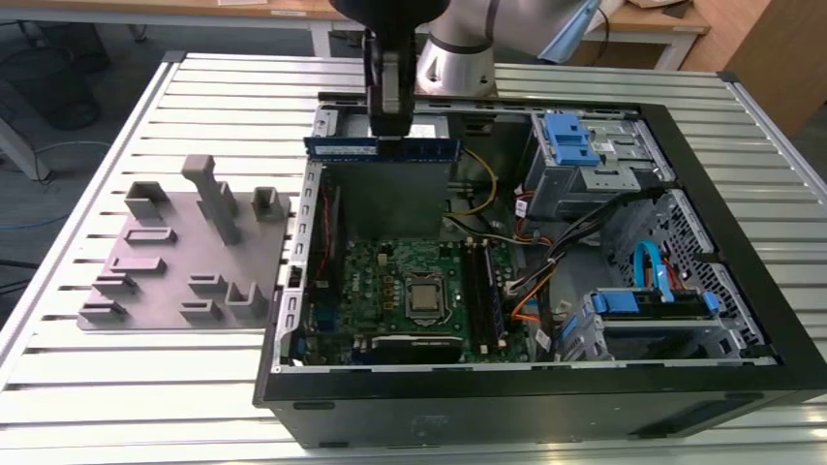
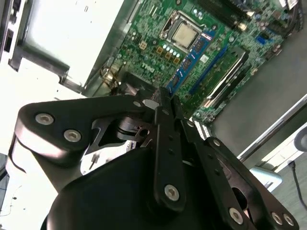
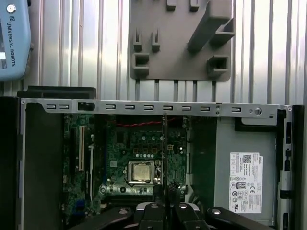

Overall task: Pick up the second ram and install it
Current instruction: 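Pick up the second ram and move it above second insertion slot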

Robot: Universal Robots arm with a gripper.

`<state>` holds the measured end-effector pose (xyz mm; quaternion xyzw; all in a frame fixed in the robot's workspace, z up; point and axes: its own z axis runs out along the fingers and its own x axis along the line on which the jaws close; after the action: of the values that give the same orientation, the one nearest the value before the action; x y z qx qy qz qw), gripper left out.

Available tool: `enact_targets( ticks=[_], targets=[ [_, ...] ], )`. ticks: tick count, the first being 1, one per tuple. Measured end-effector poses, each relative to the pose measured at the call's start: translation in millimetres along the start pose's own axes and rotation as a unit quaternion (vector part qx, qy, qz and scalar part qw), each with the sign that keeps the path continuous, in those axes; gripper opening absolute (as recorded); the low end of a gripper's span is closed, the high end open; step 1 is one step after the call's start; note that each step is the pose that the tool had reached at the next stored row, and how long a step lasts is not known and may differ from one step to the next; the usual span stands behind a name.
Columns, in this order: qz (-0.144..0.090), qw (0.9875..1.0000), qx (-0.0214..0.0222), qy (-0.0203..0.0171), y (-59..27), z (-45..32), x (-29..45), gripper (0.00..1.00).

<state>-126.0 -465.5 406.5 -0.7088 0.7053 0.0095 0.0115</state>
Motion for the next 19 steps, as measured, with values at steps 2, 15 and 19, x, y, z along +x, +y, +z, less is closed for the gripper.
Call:
enact_targets(
  ticks=[2, 15, 19],
  targets=[
    [0.000, 1.0000, -0.0001, 0.0000, -8.0, 0.4, 0.1, 0.14],
    [0.002, 1.0000, -0.0001, -0.0086, -44.3, 13.5, 1.9, 0.14],
    [0.005, 0.9999, 0.0000, -0.0086, -50.0, 19.9, 2.6, 0.14]
  ],
)
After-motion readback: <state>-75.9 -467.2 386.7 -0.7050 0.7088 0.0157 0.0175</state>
